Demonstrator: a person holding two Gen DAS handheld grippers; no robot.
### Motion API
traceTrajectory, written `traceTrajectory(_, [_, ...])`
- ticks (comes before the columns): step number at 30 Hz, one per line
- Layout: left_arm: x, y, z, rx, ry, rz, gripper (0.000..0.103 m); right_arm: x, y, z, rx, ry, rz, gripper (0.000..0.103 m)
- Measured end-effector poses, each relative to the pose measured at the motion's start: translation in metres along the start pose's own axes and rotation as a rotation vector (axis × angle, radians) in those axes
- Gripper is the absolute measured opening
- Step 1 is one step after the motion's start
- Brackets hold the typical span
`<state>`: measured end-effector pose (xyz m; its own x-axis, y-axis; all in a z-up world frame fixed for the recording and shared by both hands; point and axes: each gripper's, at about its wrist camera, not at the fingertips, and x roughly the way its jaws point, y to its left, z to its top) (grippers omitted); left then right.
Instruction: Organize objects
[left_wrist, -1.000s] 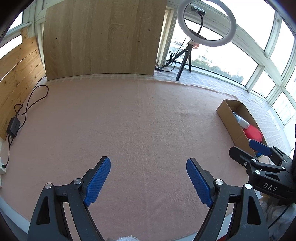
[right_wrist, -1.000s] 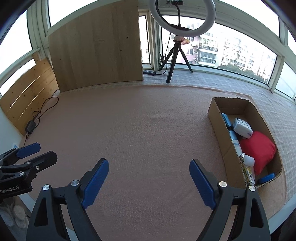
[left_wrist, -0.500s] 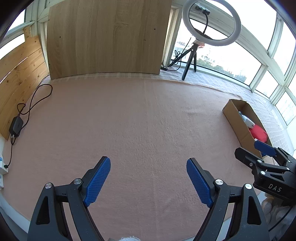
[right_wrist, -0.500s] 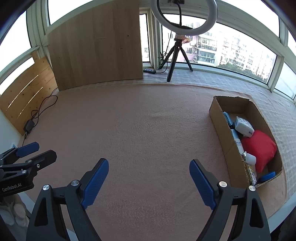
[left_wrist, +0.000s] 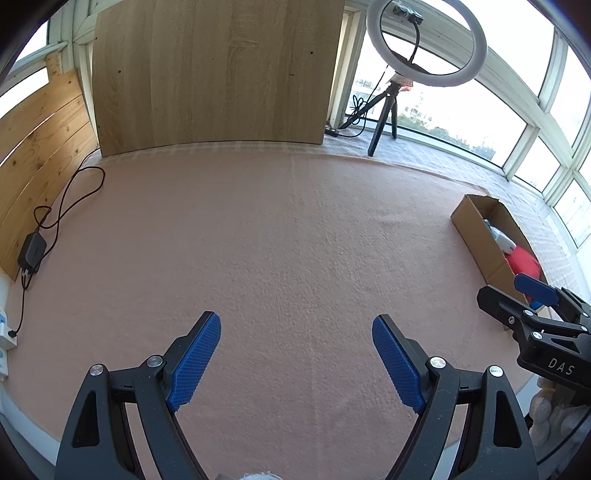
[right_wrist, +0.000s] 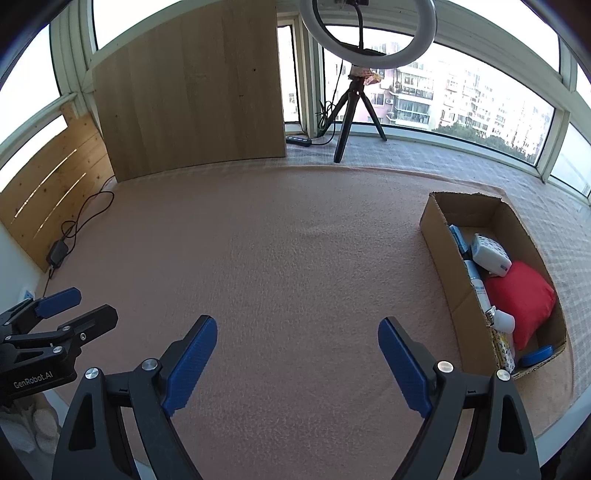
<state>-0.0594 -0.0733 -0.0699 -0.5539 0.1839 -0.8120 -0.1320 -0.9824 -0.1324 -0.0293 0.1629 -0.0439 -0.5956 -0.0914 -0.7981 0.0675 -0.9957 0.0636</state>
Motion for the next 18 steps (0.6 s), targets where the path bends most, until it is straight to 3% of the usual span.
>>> traceTrajectory(18, [0.007, 0.004, 0.003, -0.010, 0.007, -0.003, 0.089, 0.011, 0.004, 0.001, -0.016, 0.039, -0.004, 0.086])
